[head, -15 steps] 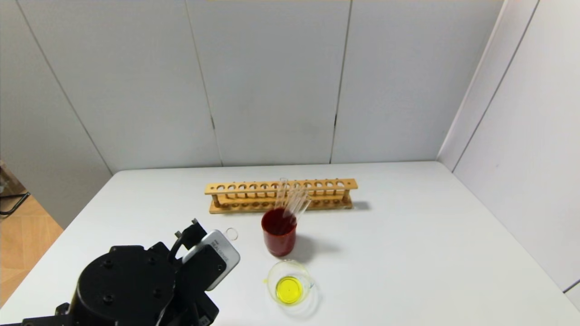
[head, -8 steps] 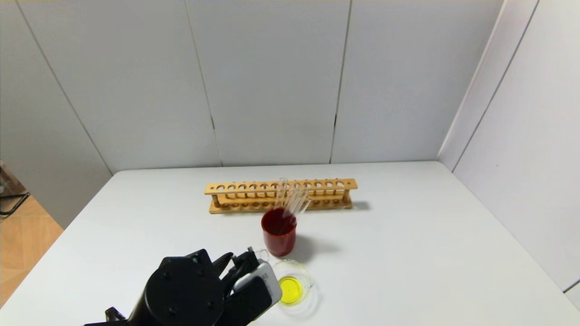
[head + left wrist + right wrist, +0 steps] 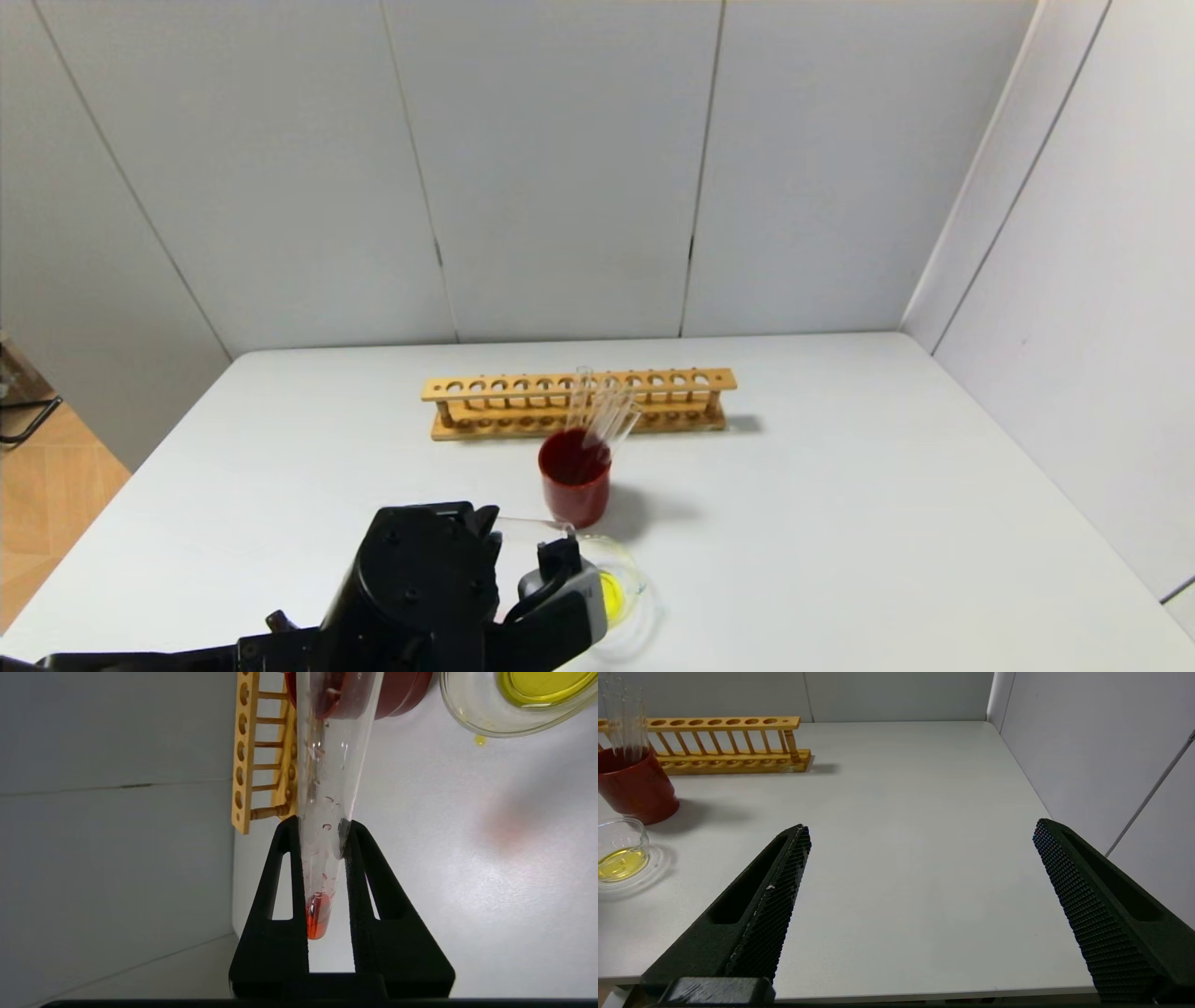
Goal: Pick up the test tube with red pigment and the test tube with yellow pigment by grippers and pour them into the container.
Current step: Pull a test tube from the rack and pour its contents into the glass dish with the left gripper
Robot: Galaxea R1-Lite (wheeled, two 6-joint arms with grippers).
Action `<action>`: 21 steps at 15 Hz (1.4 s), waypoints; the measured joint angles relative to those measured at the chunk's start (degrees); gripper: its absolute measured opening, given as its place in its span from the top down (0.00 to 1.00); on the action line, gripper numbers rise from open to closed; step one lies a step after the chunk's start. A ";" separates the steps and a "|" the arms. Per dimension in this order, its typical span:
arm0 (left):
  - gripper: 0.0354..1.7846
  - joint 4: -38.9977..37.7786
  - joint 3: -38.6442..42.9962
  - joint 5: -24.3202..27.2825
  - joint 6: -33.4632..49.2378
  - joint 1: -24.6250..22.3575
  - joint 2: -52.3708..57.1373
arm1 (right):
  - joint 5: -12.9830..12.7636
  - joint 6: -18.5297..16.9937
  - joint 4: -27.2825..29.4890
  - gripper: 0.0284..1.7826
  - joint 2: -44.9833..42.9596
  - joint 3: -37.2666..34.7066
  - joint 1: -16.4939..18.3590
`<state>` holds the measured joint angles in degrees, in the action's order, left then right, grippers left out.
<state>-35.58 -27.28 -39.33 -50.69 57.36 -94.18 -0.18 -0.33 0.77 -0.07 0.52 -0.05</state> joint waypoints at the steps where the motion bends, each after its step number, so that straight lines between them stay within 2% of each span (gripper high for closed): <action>1: 0.85 0.04 -0.11 0.02 -0.27 -0.13 -0.13 | 0.00 -0.02 0.02 0.02 0.00 0.00 0.00; 6: 0.85 0.11 -1.52 0.66 -4.16 -1.52 -1.71 | 0.00 -0.02 0.02 0.02 0.00 0.00 -0.02; 9: 0.85 0.04 -2.58 2.58 -4.05 -3.74 -4.49 | 0.00 0.00 0.00 0.02 0.00 0.00 -0.02; 16: 0.85 0.00 -4.63 3.08 -4.83 -7.50 -10.09 | 0.00 -0.02 0.00 0.02 0.00 0.00 -0.02; 21: 0.85 0.06 -6.67 3.06 -11.08 -8.13 -12.09 | 0.00 0.00 0.00 0.02 0.00 0.00 -0.02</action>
<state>-35.52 -33.95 -36.27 -61.77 49.23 -106.28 -0.18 -0.33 0.77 -0.07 0.52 -0.07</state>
